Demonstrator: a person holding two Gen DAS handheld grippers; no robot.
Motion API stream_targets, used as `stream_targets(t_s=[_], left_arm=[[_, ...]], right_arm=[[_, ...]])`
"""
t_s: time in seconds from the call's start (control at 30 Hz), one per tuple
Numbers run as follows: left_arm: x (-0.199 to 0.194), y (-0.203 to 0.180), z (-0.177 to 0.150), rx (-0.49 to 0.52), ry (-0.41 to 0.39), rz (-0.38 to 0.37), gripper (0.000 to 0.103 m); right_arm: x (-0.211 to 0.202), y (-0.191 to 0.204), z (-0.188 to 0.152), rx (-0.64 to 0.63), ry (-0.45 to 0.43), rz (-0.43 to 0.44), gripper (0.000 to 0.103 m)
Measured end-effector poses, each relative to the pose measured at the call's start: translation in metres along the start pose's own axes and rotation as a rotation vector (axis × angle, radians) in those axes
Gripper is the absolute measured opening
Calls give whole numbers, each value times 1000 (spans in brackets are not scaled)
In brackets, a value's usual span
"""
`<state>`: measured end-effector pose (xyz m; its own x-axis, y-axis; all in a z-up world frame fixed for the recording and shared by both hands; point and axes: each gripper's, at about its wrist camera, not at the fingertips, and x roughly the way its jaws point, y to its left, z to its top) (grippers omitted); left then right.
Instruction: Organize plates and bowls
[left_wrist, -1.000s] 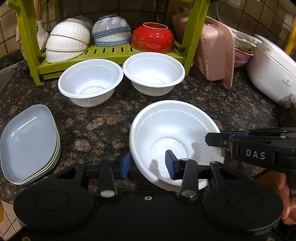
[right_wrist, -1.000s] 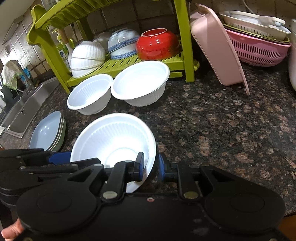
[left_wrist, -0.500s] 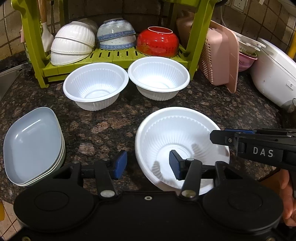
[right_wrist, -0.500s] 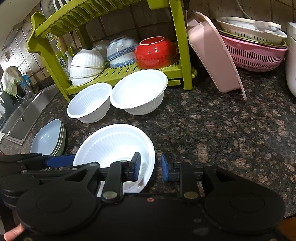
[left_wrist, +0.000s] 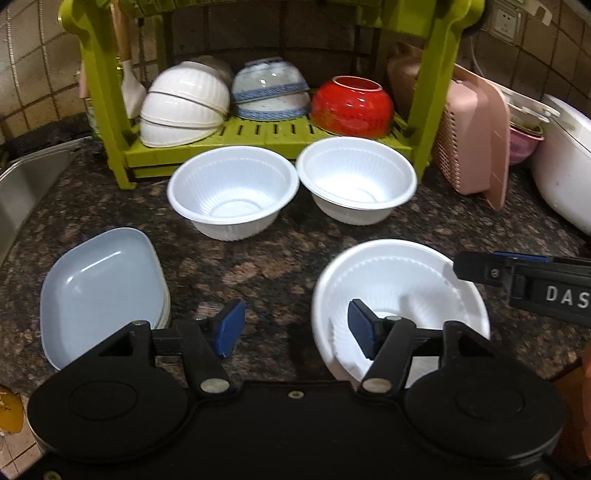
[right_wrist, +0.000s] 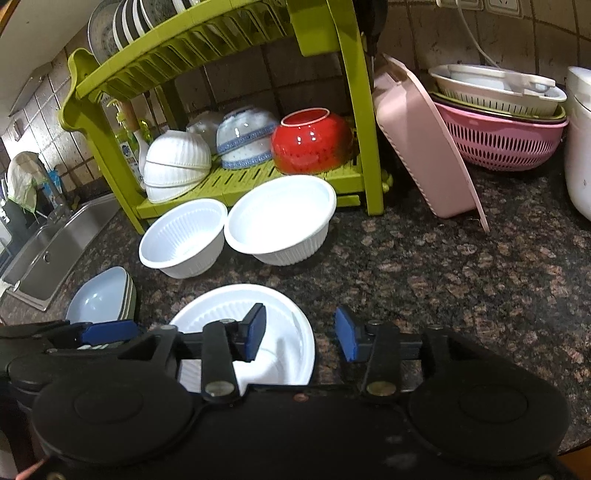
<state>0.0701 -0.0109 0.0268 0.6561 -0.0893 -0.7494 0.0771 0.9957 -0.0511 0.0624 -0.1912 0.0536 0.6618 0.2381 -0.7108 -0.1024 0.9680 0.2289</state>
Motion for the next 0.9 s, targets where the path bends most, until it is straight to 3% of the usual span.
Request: stream_targets(t_s=[0.4,0.6,0.9], left_arm=[[-3,24,5,-82,-5,54,66],[-7,43,12,-143,-24,55,65],[-16,66,35,-175,-73,82,65]], right_arm=[[-3,3,13,89,-104,-34,50],[5,-1,24,162,-93,-25,50],[14,17,32,118,-85,24,50]])
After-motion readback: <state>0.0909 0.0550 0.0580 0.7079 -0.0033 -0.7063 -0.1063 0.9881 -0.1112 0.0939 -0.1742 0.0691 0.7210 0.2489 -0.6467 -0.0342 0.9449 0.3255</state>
